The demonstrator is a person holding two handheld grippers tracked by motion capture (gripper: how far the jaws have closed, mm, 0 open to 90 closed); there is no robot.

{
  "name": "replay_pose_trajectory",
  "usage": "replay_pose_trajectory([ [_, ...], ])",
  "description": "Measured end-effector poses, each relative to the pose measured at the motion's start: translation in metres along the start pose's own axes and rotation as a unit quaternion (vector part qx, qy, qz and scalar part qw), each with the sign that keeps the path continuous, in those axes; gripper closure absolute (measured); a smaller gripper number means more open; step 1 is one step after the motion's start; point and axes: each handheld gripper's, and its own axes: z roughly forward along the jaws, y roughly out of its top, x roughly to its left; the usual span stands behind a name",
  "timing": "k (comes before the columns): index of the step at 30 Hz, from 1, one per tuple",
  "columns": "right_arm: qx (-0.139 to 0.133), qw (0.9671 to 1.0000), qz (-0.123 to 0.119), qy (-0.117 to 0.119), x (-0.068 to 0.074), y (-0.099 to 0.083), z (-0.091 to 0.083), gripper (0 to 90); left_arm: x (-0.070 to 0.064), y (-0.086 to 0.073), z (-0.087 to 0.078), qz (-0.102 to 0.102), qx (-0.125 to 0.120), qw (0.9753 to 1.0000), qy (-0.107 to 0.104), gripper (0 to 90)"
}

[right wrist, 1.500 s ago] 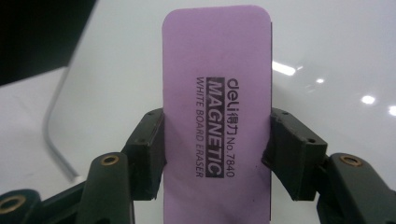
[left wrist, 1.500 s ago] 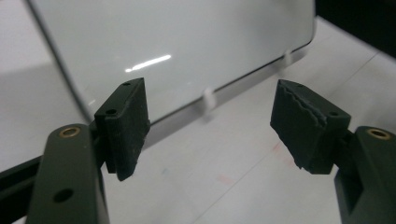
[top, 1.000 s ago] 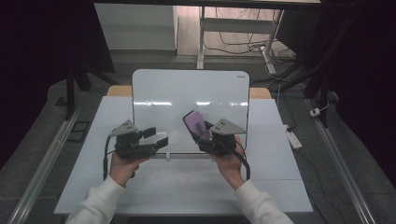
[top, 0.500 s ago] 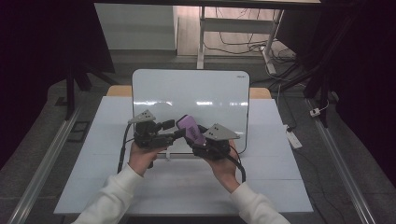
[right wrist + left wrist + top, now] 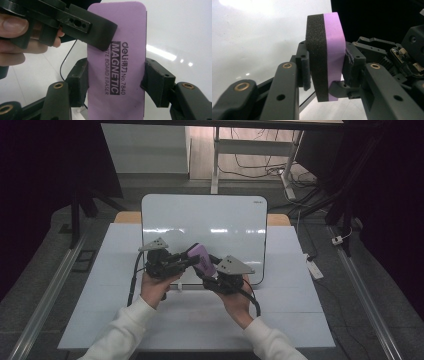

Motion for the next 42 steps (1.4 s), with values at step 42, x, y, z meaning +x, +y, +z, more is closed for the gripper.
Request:
replay_pose_trajectory([
  [42, 0.088, 0.9804, 0.071, -0.161, -0.119, -0.092, -0.161, 30.6, 0.065, 0.103, -0.058, -0.013, 0.017, 0.9762, 0.216, 62.2],
])
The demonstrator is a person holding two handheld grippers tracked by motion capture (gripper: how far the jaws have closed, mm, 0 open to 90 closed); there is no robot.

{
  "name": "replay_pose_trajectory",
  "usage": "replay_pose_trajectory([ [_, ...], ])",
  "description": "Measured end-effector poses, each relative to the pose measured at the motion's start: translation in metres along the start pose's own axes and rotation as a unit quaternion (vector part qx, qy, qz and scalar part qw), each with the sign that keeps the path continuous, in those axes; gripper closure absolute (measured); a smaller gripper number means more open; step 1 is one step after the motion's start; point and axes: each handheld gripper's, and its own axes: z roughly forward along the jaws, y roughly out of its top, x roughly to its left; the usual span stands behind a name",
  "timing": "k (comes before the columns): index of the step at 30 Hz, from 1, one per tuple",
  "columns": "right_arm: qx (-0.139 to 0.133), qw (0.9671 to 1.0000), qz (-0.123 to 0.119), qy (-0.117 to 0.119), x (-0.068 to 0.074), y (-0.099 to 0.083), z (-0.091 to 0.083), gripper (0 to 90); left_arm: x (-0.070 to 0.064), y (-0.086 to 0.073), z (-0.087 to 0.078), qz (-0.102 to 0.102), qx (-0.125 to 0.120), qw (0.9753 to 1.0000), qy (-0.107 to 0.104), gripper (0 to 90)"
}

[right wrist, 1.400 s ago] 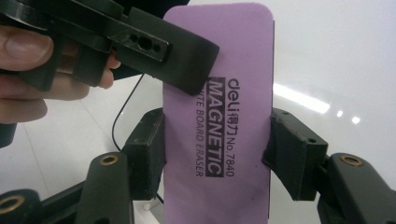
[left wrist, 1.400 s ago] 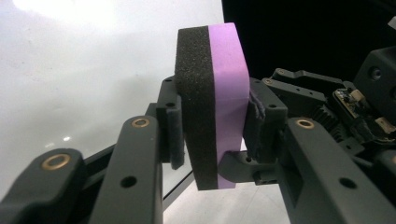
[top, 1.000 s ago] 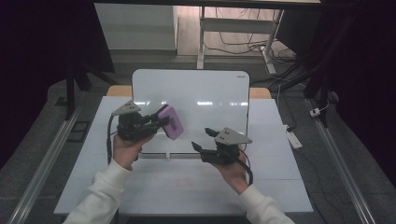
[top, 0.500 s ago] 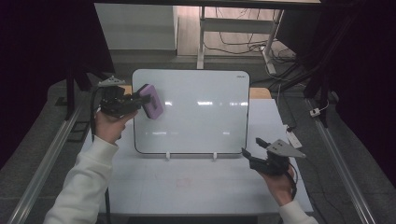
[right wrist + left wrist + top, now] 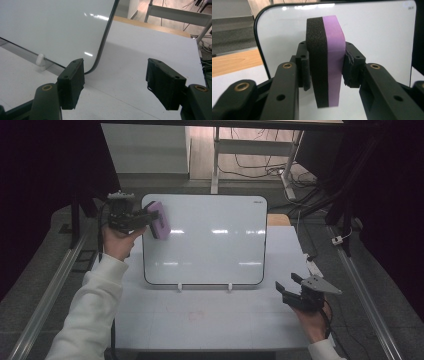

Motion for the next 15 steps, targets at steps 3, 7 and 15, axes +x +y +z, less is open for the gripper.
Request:
replay_pose_trajectory([
  [3, 0.004, 1.0, 0.0, 0.0, 0.001, -0.001, 0.002, 30.6, -0.001, 0.002, 0.007, -0.007, -0.013, 0.9999, -0.001, 62.1],
  [7, 0.005, 1.0, -0.001, -0.002, 0.001, -0.002, 0.003, 30.6, -0.005, 0.003, 0.015, -0.003, -0.029, 0.9995, 0.007, 62.3],
  [15, 0.009, 1.0, -0.001, -0.002, 0.001, -0.005, 0.005, 30.7, -0.011, 0.0, 0.027, 0.021, -0.043, 0.9973, 0.056, 62.2],
])
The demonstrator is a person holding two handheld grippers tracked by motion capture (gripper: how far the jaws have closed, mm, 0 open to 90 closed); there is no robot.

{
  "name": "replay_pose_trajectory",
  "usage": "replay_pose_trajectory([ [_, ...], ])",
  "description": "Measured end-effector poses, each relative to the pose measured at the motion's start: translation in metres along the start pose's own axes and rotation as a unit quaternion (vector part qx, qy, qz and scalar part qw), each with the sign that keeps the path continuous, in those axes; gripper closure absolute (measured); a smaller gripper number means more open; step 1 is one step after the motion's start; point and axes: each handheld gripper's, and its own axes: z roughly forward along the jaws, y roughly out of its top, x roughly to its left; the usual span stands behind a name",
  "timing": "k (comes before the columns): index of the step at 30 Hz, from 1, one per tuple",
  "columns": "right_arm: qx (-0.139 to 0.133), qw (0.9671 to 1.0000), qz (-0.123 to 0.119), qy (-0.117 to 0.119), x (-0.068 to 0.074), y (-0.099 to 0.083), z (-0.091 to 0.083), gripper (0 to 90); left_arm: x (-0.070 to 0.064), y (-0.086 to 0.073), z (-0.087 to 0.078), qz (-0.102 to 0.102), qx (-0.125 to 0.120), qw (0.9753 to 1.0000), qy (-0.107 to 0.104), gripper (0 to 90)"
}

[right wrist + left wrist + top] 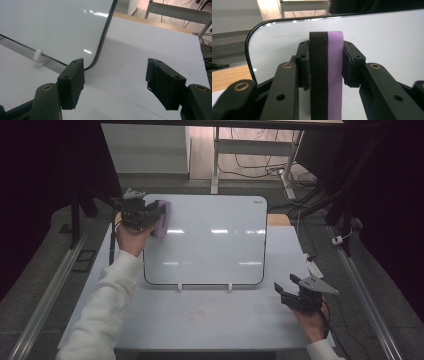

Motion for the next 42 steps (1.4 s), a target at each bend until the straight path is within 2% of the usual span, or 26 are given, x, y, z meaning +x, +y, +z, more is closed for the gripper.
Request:
replay_pose_trajectory([
  [3, -0.001, 1.0, -0.001, -0.001, -0.001, 0.0, 0.0, 31.2, 0.001, 0.0, -0.003, 0.002, -0.016, 0.9997, 0.02, 62.2],
  [6, -0.001, 1.0, 0.001, -0.003, -0.001, 0.0, 0.0, 31.3, 0.002, -0.001, -0.003, 0.003, -0.017, 0.9995, 0.025, 62.0],
  [13, 0.0, 1.0, -0.003, -0.003, 0.0, -0.001, 0.0, 31.4, -0.01, -0.005, 0.006, 0.035, -0.006, 0.9985, 0.042, 56.6],
  [17, -0.003, 1.0, 0.0, -0.004, -0.001, 0.0, -0.001, 31.4, -0.008, -0.005, 0.005, 0.032, -0.008, 0.9988, 0.036, 55.3],
  [19, -0.003, 1.0, 0.001, -0.004, -0.002, -0.001, -0.001, 31.4, -0.008, -0.005, 0.002, 0.033, -0.012, 0.9989, 0.032, 50.1],
  [22, 0.002, 1.0, 0.0, 0.0, -0.004, -0.001, -0.001, 31.3, -0.006, -0.006, -0.006, 0.033, -0.02, 0.9992, 0.006, 42.5],
  [25, 0.007, 0.9999, -0.001, 0.011, -0.007, -0.002, 0.0, 31.3, -0.003, -0.011, -0.019, 0.033, -0.028, 0.9986, -0.031, 38.1],
  [29, 0.018, 0.9995, -0.003, 0.024, -0.012, -0.006, 0.002, 31.3, -0.001, -0.028, -0.036, 0.047, -0.017, 0.9964, -0.069, 34.1],
  [31, 0.021, 0.9992, -0.008, 0.032, -0.013, -0.007, 0.003, 31.3, 0.0, -0.041, -0.044, 0.05, -0.006, 0.9943, -0.094, 33.3],
  [34, 0.022, 0.9986, -0.018, 0.045, -0.013, -0.008, 0.004, 31.3, 0.001, -0.065, -0.056, 0.061, 0.016, 0.9917, -0.112, 31.7],
  [37, 0.022, 0.9978, -0.025, 0.058, -0.011, -0.008, 0.005, 31.3, 0.005, -0.092, -0.068, 0.059, 0.032, 0.9888, -0.133, 30.7],
  [42, 0.021, 0.9962, -0.032, 0.078, -0.009, -0.009, 0.008, 31.2, 0.004, -0.132, -0.082, 0.066, 0.064, 0.985, -0.146, 28.9],
])
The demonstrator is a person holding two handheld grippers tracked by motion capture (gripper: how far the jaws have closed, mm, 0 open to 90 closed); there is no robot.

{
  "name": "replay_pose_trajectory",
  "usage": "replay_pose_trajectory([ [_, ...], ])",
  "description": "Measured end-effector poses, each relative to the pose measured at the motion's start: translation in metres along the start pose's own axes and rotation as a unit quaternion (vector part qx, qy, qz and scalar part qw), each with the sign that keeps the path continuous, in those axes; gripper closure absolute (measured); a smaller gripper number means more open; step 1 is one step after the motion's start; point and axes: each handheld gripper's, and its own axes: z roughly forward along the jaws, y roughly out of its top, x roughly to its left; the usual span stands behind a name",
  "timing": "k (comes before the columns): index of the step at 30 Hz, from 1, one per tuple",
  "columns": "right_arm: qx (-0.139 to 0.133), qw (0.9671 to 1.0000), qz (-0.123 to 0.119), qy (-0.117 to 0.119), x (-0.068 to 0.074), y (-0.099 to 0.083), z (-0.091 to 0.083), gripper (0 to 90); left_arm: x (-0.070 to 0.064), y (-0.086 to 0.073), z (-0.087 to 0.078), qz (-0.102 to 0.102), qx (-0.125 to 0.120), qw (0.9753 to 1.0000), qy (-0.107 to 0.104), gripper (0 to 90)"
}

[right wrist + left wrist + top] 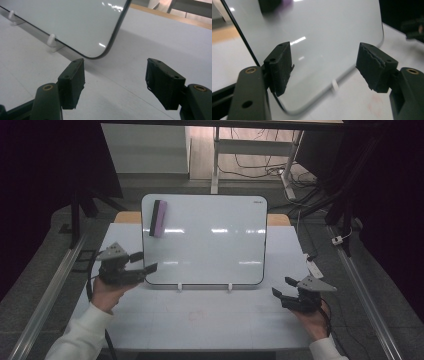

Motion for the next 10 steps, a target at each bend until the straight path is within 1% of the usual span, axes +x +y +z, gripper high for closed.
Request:
replay_pose_trajectory([
  [2, -0.001, 1.0, -0.002, 0.003, 0.002, 0.001, 0.0, 31.2, -0.002, -0.015, -0.001, -0.004, 0.011, 0.9999, -0.008, 28.6],
  [5, -0.007, 1.0, -0.001, 0.007, 0.002, 0.002, -0.001, 31.2, -0.004, -0.032, 0.0, -0.01, 0.022, 0.9997, -0.011, 27.1],
  [7, -0.009, 0.9999, -0.003, 0.006, 0.002, 0.003, -0.002, 31.2, -0.004, -0.037, 0.0, -0.013, 0.024, 0.9996, -0.01, 27.0],
  [10, -0.013, 0.9999, -0.006, 0.008, 0.003, 0.005, -0.002, 31.1, -0.003, -0.041, -0.002, -0.016, 0.027, 0.9995, -0.007, 26.4],
])
